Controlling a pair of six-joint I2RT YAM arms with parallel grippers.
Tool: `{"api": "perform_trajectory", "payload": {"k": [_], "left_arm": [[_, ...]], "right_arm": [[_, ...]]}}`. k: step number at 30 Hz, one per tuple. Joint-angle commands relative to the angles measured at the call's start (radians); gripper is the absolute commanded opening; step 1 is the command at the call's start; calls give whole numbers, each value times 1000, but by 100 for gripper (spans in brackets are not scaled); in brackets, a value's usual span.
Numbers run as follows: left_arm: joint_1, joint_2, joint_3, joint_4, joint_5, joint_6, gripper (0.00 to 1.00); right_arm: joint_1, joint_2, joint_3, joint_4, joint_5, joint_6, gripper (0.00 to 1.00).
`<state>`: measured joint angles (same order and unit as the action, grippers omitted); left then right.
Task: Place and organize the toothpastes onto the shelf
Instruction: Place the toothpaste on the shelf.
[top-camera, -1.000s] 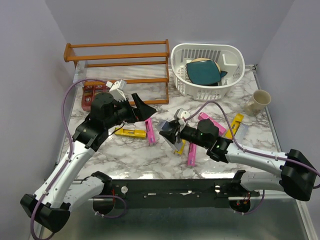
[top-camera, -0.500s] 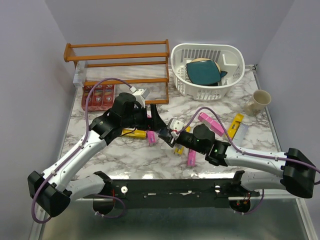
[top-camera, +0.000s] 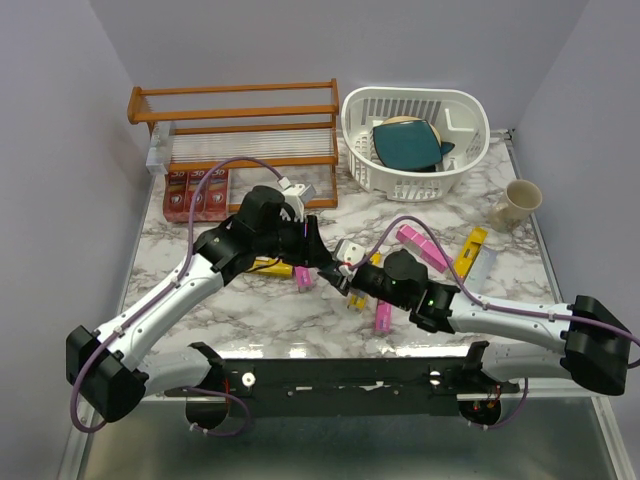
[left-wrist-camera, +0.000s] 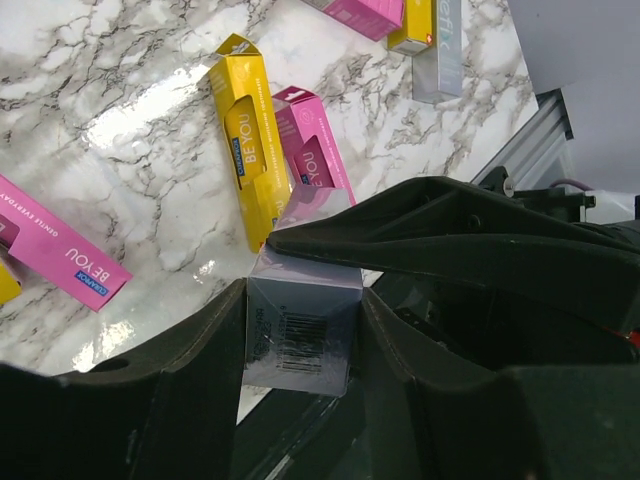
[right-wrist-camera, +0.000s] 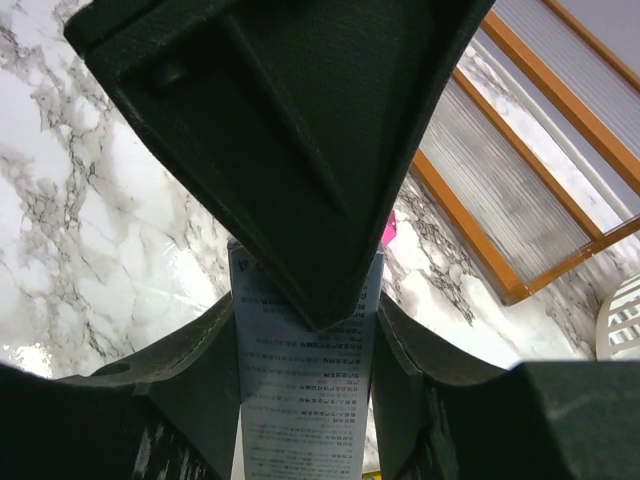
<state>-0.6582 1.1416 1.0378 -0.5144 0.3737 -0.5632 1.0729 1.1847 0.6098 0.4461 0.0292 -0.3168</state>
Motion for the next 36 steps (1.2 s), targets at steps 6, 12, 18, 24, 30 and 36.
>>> {"api": "perform_trajectory", "payload": {"k": [6, 12, 18, 24, 30, 36], "left_arm": [[-15, 24, 31, -41, 44, 63, 36], [-15, 23, 71, -96, -2, 137, 24], [-15, -5, 108, -133, -99, 250, 21], [-20, -63, 122, -157, -229, 417, 19], [-81, -170, 44, -104, -402, 583, 19], [-164, -299, -100, 51, -486, 718, 15]], "right_arm": [[12, -2, 7, 72, 69, -19, 36], [12, -8, 4, 68, 98, 10, 64], [13, -22, 4, 43, 126, 68, 80], [10, -63, -10, 19, 225, 188, 89], [-59, -146, -27, -33, 285, 390, 100], [-260, -224, -35, -141, 123, 695, 100]]}}
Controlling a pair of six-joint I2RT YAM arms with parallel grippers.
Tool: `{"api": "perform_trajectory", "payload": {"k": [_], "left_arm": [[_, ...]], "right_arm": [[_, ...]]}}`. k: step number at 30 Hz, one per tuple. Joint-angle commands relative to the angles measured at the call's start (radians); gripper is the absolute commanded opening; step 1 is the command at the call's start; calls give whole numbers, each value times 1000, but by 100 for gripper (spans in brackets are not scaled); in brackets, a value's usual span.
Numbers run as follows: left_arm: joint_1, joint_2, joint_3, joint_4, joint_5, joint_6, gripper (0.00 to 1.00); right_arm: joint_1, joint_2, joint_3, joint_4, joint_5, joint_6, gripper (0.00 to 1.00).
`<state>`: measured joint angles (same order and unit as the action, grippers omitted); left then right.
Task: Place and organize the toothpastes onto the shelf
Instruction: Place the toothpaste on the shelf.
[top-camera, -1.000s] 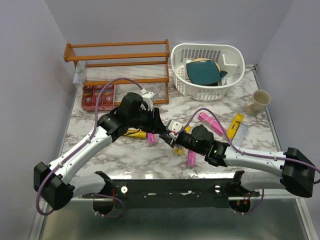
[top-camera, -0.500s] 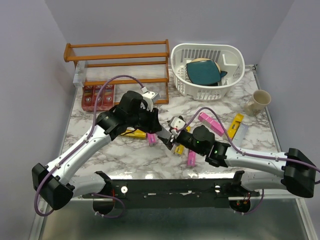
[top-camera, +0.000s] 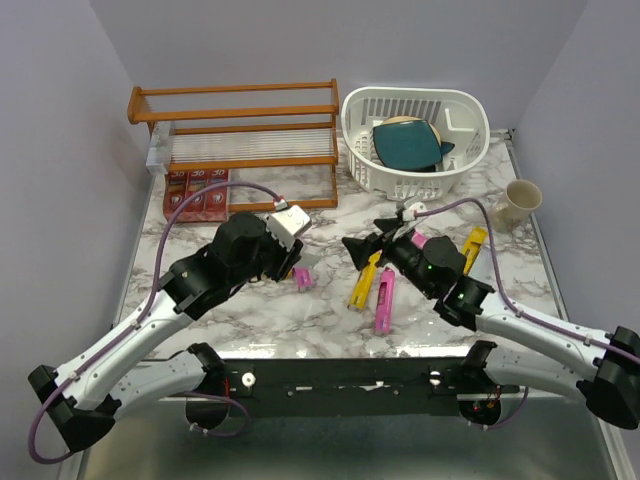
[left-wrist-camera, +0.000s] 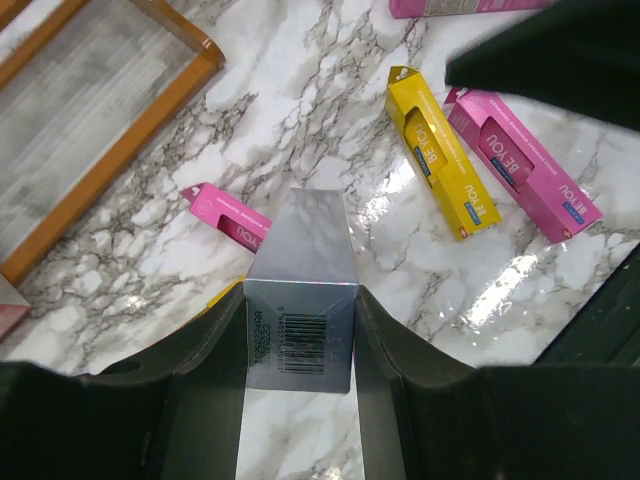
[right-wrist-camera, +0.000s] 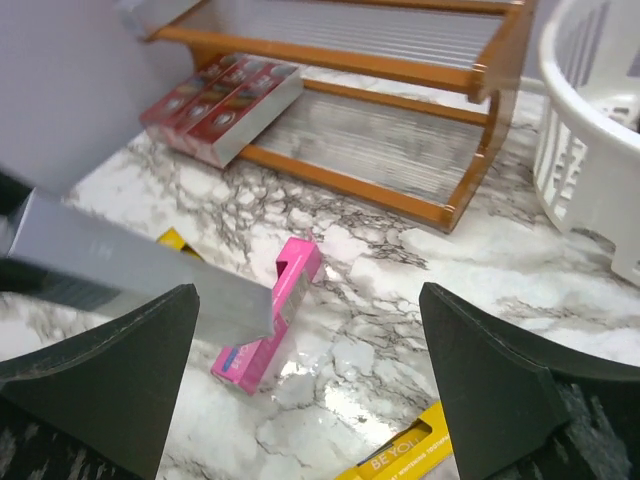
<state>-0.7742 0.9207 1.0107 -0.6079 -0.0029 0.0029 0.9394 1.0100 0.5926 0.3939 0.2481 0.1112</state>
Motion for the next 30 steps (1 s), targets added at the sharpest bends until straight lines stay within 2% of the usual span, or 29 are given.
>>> {"api": "perform_trajectory", "payload": {"k": [1, 5, 11, 15, 20, 30], "left_arm": [[-77, -91, -108, 180, -121, 170, 14], [-154, -117, -167, 249, -207, 244, 14], [-290, -128, -228, 384, -357, 353, 14], [-356, -138, -268, 476, -414, 430, 14], [-366, -140, -291, 554, -355, 476, 16], [-367, -100, -336, 665, -218, 609, 19]], "right_arm": [[-160, -56, -23, -95, -134, 347, 100], [-316, -53, -62, -66, -364, 530, 100], [-419, 40, -137, 147, -639, 804, 100], [-442, 116, -154, 278, -740, 938, 100], [-447, 162, -137, 292, -774, 1015, 100], [-449, 177, -136, 254, -696, 1170, 100]]}}
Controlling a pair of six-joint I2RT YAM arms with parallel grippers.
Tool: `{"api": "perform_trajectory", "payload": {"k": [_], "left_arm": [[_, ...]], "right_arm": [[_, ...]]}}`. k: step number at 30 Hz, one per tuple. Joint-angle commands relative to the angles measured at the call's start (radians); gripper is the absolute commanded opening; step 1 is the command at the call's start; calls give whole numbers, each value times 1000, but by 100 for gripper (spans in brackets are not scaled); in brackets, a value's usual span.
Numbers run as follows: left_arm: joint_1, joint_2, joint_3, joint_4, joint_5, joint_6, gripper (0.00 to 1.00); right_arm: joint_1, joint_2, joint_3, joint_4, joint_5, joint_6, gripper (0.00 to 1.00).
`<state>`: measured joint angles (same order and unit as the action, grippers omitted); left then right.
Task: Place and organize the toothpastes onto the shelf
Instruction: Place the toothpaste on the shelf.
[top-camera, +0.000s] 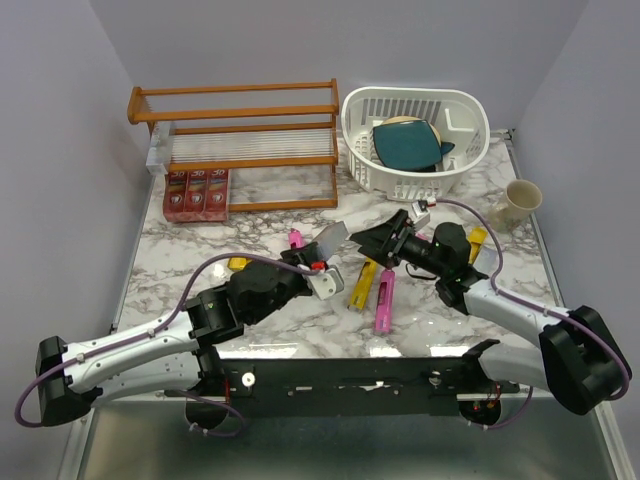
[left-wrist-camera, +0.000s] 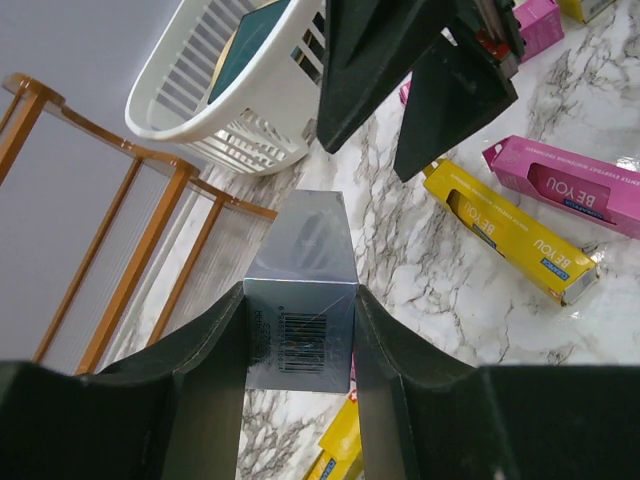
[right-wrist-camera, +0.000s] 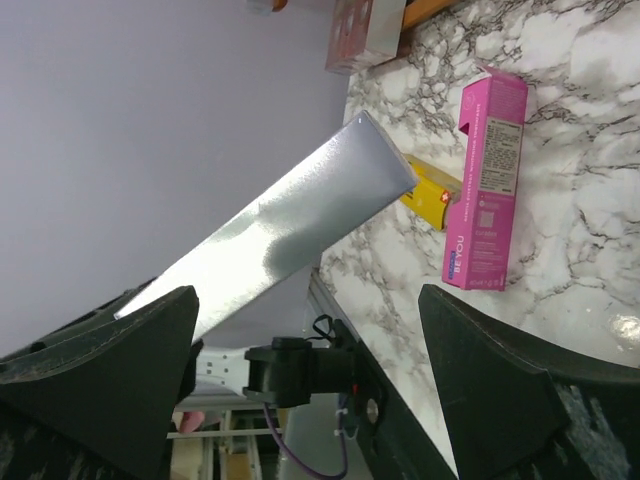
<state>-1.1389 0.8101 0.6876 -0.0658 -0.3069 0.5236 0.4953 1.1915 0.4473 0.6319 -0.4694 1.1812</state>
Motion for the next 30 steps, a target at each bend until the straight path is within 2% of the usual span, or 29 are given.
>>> {"api": "perform_trajectory", "payload": {"k": [1, 7, 16, 30], "left_arm": [[-2, 21, -17, 130, 109, 101, 19], [-4, 60, -23, 155, 157, 167, 20], [-2, 93, -8, 179, 184, 207, 20], [-4, 113, -2, 190, 206, 219, 20]], "right_arm": [[-4, -7, 16, -7, 28, 106, 100], [-4, -64, 112, -246, 89, 72, 100], [-4, -63, 163, -417, 127, 69, 100], [-4, 9, 192, -457, 112, 143, 100]]}}
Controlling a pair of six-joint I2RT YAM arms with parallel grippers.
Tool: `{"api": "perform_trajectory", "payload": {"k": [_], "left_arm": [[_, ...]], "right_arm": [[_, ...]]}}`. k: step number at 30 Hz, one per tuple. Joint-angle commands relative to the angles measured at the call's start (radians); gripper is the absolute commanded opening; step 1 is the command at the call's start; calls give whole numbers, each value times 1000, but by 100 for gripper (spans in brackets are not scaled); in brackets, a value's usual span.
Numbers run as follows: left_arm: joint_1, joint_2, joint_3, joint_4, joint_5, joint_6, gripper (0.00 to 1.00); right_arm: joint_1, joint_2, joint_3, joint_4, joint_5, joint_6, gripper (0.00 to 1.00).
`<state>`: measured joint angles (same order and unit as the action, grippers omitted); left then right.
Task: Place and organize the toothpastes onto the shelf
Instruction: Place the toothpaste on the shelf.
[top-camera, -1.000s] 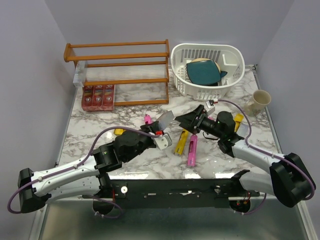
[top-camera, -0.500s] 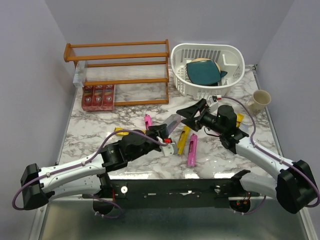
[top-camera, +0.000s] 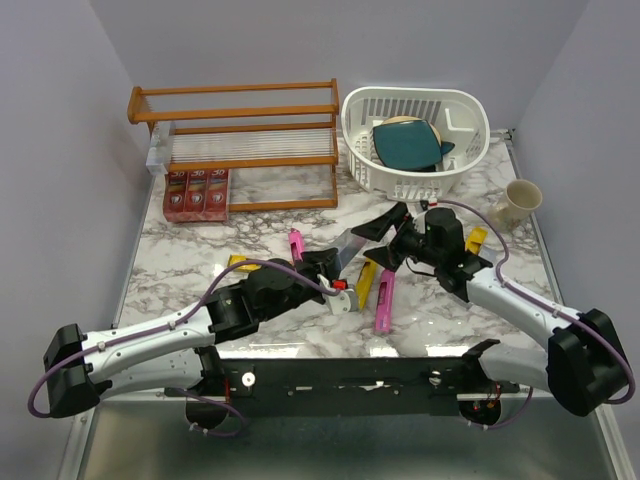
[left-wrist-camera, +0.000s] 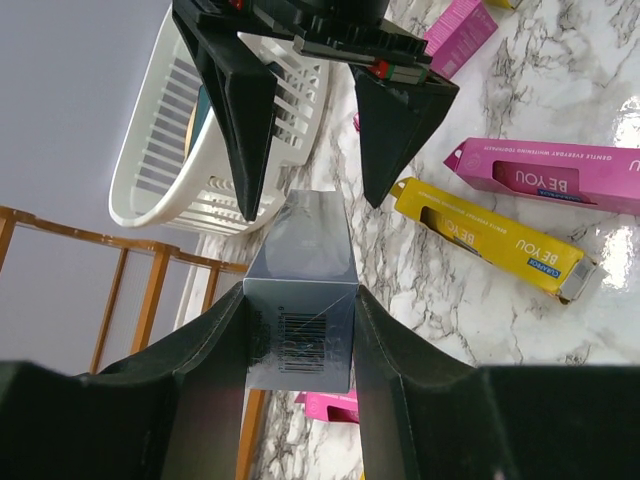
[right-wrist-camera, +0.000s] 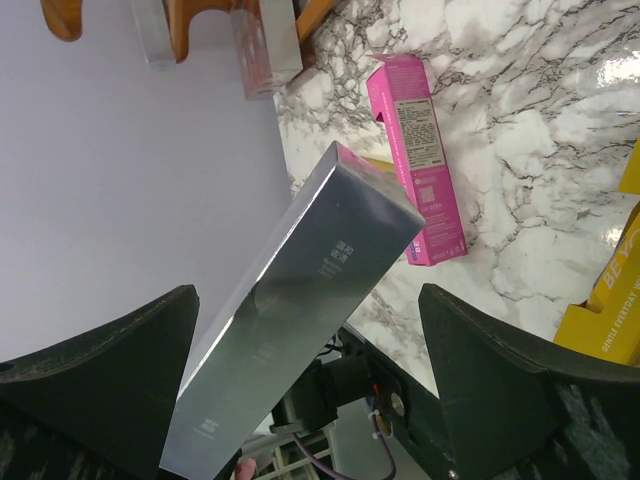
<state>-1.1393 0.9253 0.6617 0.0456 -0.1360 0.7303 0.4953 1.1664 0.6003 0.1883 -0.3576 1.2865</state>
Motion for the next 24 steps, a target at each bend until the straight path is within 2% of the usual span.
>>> {"api": "perform_trajectory", "payload": {"k": [1, 9, 15, 22, 24], "left_arm": [[-4, -3, 21, 83, 38, 9, 20], [-4, 3, 12, 94, 38, 20, 20], [-4, 9, 6, 100, 42, 26, 20], [-4, -5, -5, 100, 42, 26, 21], [-4, -8, -11, 102, 44, 27, 21]], "right_arm": [[-6, 41, 38, -1, -3, 46, 100], [-4, 127, 62, 45, -57, 125, 98], [0, 136, 93, 30, -57, 142, 86], [3, 144, 112, 25, -60, 155, 62], [3, 145, 115, 28, -63, 160, 58]]}}
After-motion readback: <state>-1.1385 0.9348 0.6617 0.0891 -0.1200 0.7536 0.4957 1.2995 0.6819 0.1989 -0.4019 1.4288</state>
